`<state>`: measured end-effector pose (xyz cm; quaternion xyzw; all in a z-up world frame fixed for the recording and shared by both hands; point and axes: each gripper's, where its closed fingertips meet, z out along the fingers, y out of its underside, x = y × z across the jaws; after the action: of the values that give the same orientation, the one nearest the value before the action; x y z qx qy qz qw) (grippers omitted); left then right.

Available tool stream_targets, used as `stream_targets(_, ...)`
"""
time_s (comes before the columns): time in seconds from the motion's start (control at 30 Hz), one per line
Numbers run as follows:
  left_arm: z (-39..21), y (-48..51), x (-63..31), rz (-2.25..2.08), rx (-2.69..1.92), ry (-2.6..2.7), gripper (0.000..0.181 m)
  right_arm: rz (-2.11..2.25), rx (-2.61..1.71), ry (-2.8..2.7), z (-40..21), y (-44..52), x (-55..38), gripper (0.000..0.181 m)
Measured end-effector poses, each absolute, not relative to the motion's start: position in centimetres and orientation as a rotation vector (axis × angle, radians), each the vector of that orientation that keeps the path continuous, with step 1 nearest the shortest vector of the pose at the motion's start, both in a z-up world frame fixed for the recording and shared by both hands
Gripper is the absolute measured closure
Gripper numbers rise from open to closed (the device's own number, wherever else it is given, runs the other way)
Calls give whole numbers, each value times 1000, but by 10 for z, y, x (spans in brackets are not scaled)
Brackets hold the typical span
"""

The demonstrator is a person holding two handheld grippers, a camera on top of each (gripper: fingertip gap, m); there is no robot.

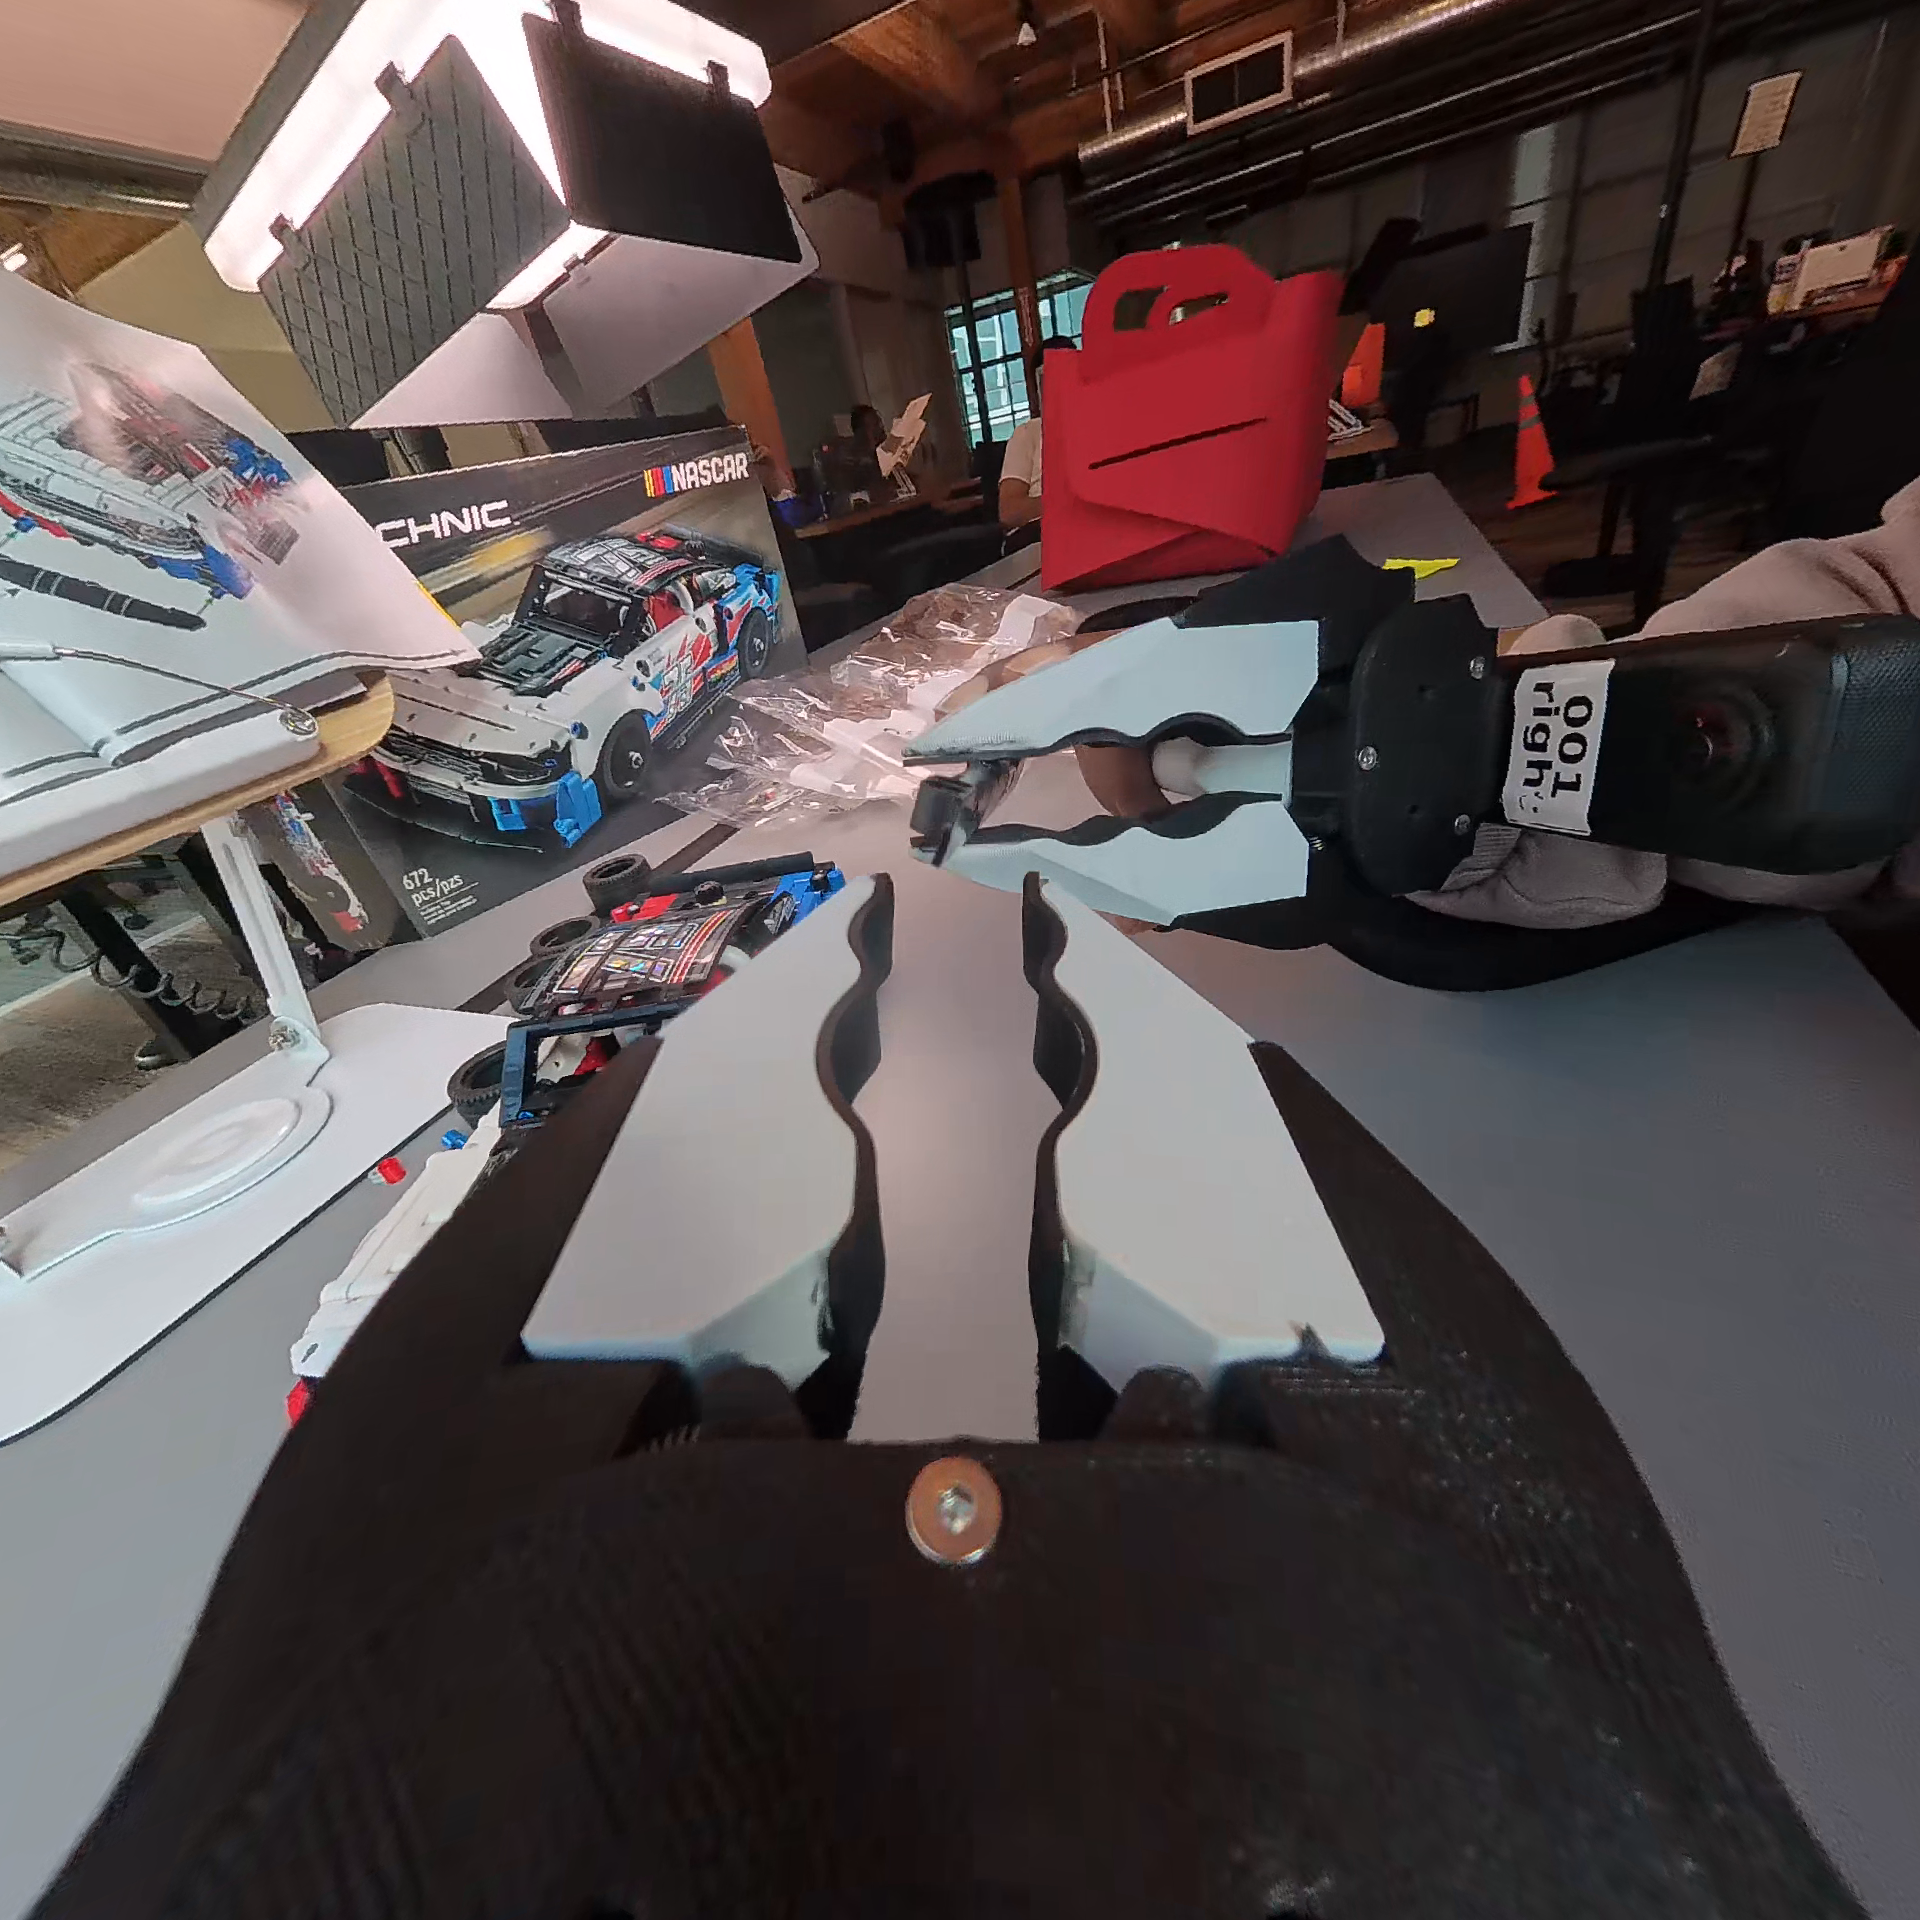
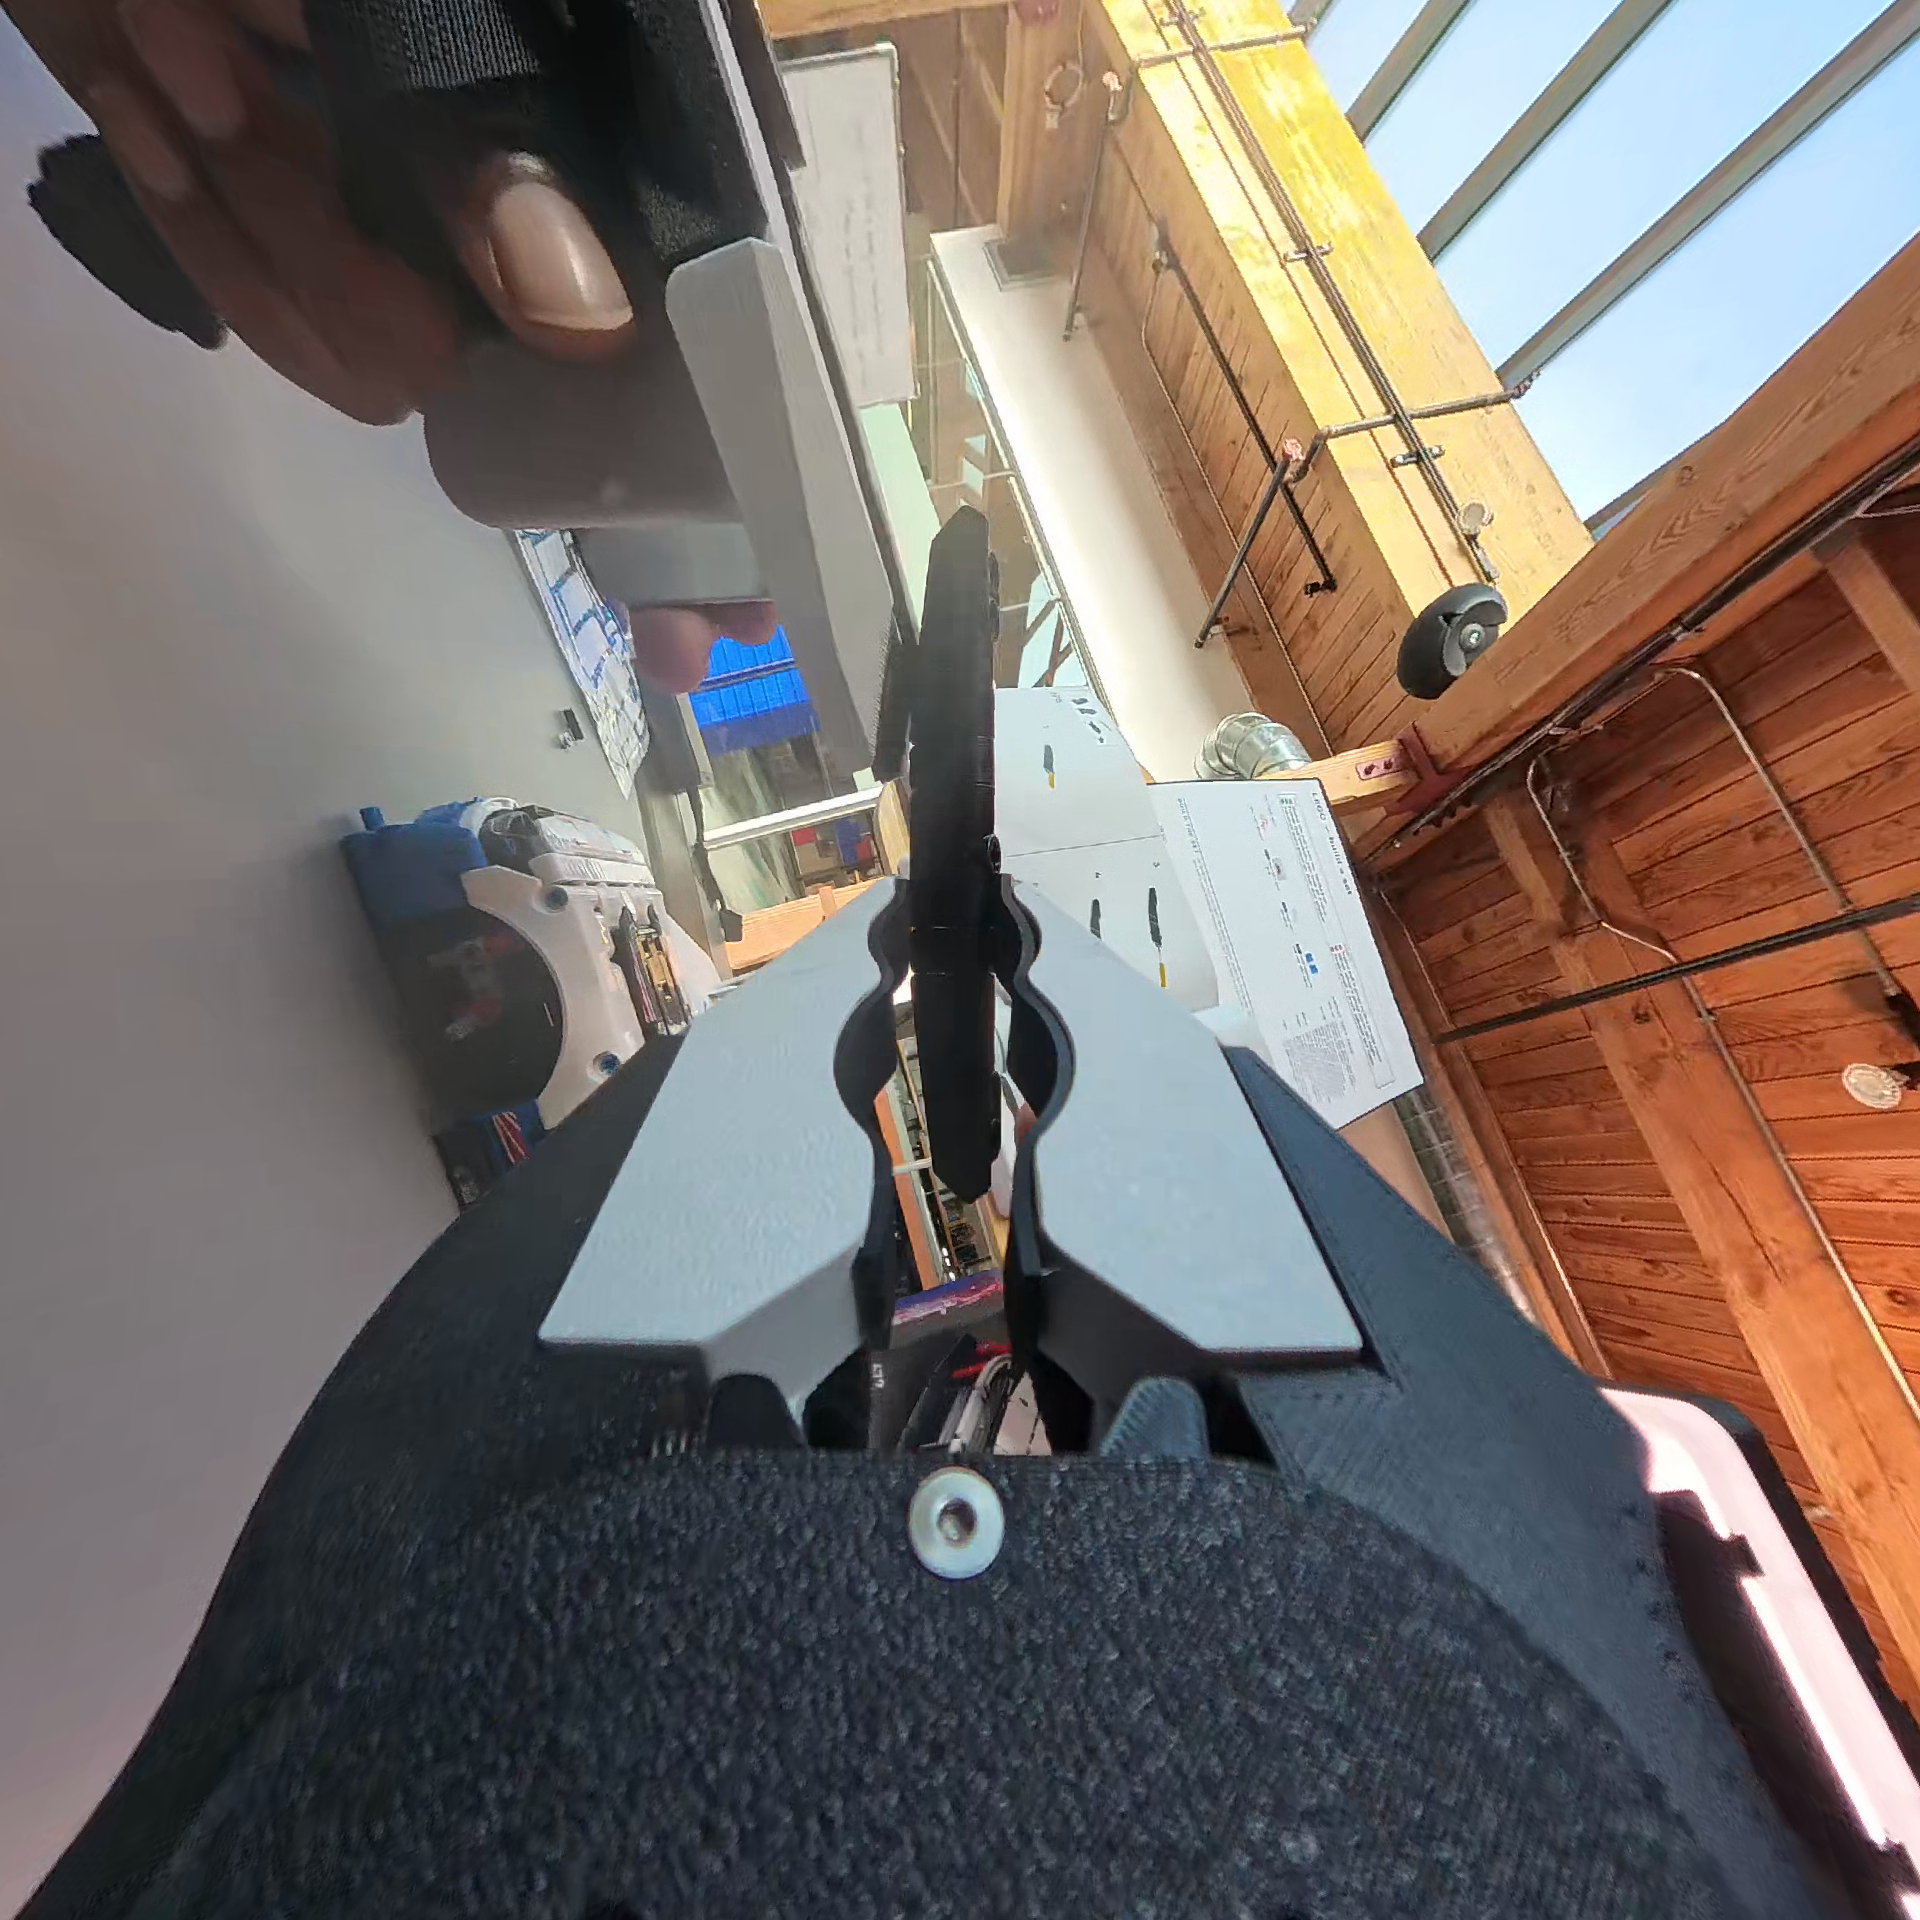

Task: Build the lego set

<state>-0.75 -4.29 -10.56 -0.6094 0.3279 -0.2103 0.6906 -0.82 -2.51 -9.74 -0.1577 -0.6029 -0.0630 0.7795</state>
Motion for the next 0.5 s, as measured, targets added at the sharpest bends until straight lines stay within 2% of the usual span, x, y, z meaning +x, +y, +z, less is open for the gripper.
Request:
stream_targets(0.1,-104,-46,-7,-486,-1350,737,159,-15,-387,-1375,-108,-35,-15,168)
stream_targets(0.17,-110,-49,-6,-506,-1371,769,174,189,-563,-1488,-128,-39,-23,168)
stream_targets(0.33,-124,-47,-14,-702,-1510,693,175,563,-906,-1566,-149,-43,-32,169)
stream_targets(0.5,-137,-44,-20,-905,-1620,609,175,682,-1019,-1586,-162,-45,-35,169)
